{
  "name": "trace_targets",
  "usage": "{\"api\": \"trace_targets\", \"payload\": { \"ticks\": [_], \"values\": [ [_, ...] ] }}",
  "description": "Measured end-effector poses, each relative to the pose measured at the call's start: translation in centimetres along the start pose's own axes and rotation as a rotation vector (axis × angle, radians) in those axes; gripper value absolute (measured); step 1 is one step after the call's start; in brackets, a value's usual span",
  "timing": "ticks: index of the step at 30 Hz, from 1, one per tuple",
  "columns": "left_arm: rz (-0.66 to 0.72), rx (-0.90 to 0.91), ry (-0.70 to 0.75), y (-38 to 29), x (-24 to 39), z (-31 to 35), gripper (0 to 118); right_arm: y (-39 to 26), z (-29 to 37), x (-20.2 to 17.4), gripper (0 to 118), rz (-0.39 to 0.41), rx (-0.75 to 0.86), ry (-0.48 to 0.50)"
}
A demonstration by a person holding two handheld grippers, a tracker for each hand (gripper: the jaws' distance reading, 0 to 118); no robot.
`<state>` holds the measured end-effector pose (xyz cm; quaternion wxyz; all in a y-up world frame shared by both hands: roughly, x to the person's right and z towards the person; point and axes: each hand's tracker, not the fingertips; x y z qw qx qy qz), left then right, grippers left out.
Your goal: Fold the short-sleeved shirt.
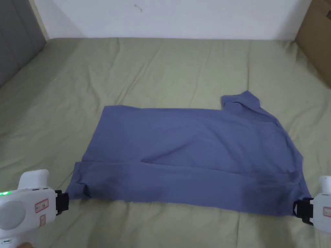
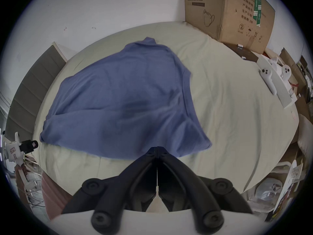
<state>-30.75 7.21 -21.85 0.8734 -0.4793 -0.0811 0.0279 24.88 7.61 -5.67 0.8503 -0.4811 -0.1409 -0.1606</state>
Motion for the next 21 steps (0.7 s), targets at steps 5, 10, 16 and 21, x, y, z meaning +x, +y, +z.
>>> {"api": "trace_targets", "payload": {
  "ticks": [5,10,16,21],
  "values": [
    [0.050,-0.011,-0.003,2.0,-0.2,-2.6,85,-0.7,-0.7,0.9,0,-0.045,-0.030,0.017],
    [-0.049,-0.076,0.098,1.4,1.2,-5.3,32,-1.5,-0.7,2.1,0,-0.067,-0.042,-0.002],
    [0.009,-0.044,-0.023,2.5,0.4,-4.1,6,-0.2,-0.6,3.5,68,-0.097,-0.037,-0.022],
    [-0.094,-0.062,0.015,2.3,2.5,-3.2,6,3.1,-3.4,4.3,66,-0.106,-0.012,0.009]
  ]
}}
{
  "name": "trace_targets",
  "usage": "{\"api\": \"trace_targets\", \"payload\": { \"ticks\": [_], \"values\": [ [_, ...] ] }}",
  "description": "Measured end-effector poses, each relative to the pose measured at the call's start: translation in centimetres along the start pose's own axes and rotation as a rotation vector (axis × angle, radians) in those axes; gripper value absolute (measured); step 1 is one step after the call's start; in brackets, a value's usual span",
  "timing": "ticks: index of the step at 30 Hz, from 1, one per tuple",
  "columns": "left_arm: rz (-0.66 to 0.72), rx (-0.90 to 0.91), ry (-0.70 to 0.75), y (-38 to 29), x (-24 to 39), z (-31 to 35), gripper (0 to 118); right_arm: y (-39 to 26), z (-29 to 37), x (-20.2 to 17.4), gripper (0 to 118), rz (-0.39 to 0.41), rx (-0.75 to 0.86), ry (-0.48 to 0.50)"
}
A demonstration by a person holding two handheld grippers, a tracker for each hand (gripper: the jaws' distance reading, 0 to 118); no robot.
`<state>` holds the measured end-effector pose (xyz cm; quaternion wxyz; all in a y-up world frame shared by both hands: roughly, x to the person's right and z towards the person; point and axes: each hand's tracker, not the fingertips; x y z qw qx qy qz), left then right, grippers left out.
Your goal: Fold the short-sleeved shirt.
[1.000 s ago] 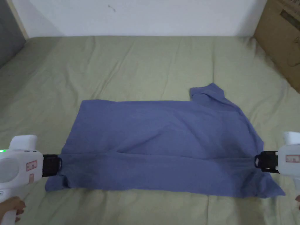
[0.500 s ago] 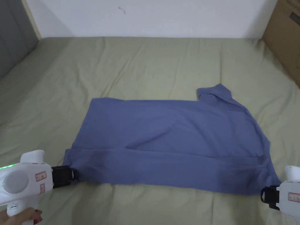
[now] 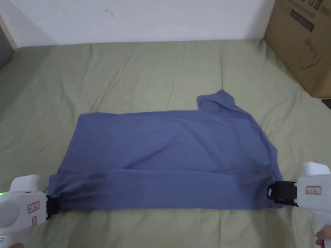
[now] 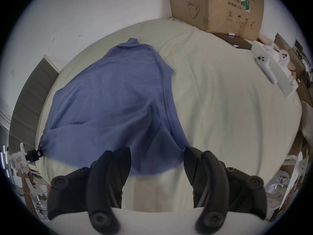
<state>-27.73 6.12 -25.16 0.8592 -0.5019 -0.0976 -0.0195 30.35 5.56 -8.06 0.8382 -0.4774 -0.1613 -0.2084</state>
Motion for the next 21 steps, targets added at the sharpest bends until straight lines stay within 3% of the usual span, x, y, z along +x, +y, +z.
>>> {"api": "trace_targets", "payload": {
  "ticks": [2,3,4,6,11,21],
  "values": [
    [0.005,-0.008,-0.001,-0.1,-0.1,0.0,6,0.4,-2.5,0.1,13,-0.016,-0.105,0.028],
    [0.006,-0.008,-0.004,-0.2,-0.2,0.1,6,0.3,-3.4,-0.1,11,-0.013,-0.159,-0.013],
    [0.004,-0.012,-0.011,-0.2,-0.2,0.3,6,0.0,-2.8,-0.3,10,-0.010,-0.133,0.029],
    [-0.018,-0.012,-0.010,-0.3,-0.3,0.9,6,0.5,-1.7,-0.3,8,0.051,-0.110,0.005],
    [-0.035,0.014,-0.021,0.0,-0.8,3.3,6,0.4,2.8,-0.2,7,0.019,-0.061,0.048],
    [-0.109,-0.026,0.032,-5.3,-1.1,6.1,6,-5.9,7.6,0.9,7,0.059,-0.114,0.050]
  ]
}}
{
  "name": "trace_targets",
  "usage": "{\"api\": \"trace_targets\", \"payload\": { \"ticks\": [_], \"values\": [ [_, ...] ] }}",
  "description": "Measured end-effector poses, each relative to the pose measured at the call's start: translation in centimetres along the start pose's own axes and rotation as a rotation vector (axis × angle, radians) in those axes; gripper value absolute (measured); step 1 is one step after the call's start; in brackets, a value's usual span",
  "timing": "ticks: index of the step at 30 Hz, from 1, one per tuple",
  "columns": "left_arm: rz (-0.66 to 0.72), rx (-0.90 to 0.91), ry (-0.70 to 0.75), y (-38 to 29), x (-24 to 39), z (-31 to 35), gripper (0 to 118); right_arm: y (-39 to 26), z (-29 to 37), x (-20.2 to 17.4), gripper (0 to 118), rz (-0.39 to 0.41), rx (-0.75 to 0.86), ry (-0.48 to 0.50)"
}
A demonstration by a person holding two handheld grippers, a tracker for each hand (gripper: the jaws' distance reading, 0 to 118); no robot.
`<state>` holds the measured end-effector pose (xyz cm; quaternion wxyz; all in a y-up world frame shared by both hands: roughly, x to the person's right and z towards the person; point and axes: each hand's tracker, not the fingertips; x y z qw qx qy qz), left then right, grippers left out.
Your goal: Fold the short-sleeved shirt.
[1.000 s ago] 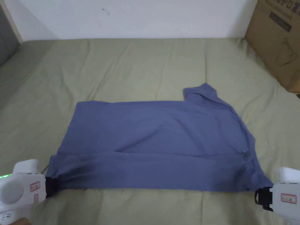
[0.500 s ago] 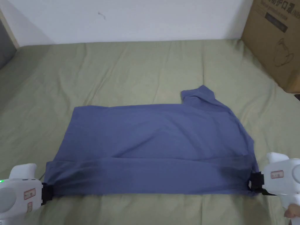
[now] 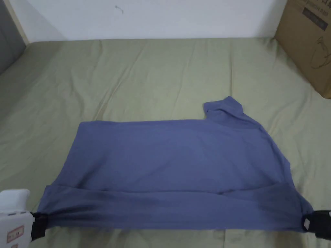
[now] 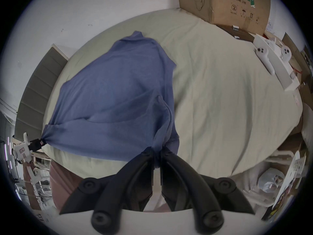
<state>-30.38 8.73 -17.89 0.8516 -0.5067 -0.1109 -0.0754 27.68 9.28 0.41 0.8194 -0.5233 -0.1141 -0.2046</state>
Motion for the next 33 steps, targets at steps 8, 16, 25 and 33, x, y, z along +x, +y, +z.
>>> {"api": "trace_targets", "payload": {
  "ticks": [8,16,25,33],
  "values": [
    [0.034,-0.024,0.033,-2.3,0.0,-0.9,59,-3.6,-1.6,0.9,24,-0.055,-0.015,-0.005],
    [0.058,0.135,-0.013,3.1,1.9,2.3,62,2.5,1.1,-1.5,25,0.001,0.142,0.030],
    [0.062,0.084,-0.072,6.8,5.1,-3.4,0,7.7,-4.4,-4.5,0,0.031,0.101,0.023],
    [0.064,0.079,-0.068,10.7,5.2,-4.7,0,18.9,-7.7,-5.2,0,0.049,0.158,0.011]
  ]
}}
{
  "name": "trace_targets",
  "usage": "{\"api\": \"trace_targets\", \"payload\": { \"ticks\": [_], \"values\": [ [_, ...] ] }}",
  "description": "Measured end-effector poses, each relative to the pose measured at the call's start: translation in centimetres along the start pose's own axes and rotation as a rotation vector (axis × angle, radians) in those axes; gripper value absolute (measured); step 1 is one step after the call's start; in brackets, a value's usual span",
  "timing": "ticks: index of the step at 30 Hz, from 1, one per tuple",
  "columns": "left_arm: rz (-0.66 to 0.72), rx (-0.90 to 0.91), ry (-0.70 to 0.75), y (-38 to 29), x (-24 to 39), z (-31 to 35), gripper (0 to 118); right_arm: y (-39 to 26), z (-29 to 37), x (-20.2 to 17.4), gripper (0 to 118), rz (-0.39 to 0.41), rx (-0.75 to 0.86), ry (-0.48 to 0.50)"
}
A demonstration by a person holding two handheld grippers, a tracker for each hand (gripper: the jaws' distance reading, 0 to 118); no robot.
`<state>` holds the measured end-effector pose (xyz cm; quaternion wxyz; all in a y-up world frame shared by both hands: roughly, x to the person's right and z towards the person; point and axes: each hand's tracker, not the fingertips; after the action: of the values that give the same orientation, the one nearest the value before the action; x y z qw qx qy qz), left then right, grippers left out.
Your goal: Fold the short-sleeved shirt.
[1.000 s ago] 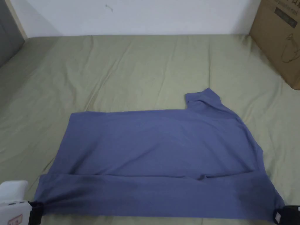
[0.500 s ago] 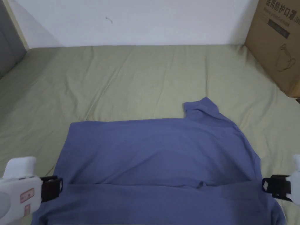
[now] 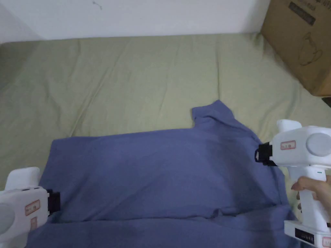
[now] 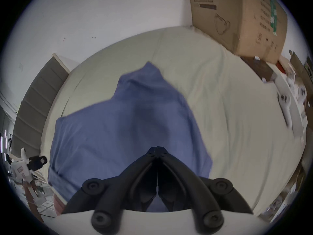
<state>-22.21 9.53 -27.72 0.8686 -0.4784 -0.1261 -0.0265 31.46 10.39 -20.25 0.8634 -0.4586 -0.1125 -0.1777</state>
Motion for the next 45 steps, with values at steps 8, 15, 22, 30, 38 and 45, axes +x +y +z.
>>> {"api": "trace_targets", "payload": {
  "ticks": [8,15,22,30,38,45],
  "values": [
    [-0.040,-0.007,0.008,2.6,0.9,-2.3,0,10.5,-9.8,1.0,99,0.060,-0.076,-0.112],
    [-0.033,-0.051,0.023,2.6,0.2,-4.1,0,9.8,-13.2,2.2,15,0.036,-0.128,-0.165],
    [-0.028,-0.057,0.047,3.2,-0.7,-4.0,0,10.2,-11.6,0.8,2,0.098,-0.129,-0.097],
    [0.049,0.003,0.056,11.5,-3.0,-8.1,97,10.6,-10.8,-0.1,2,0.142,-0.111,-0.115],
    [0.116,-0.069,0.091,16.9,-4.8,-17.2,70,10.5,-11.4,0.4,2,0.107,-0.117,-0.115],
    [0.032,-0.058,0.056,16.0,-3.1,-14.4,1,10.2,-9.7,-0.2,2,0.120,-0.112,-0.106]
  ]
}}
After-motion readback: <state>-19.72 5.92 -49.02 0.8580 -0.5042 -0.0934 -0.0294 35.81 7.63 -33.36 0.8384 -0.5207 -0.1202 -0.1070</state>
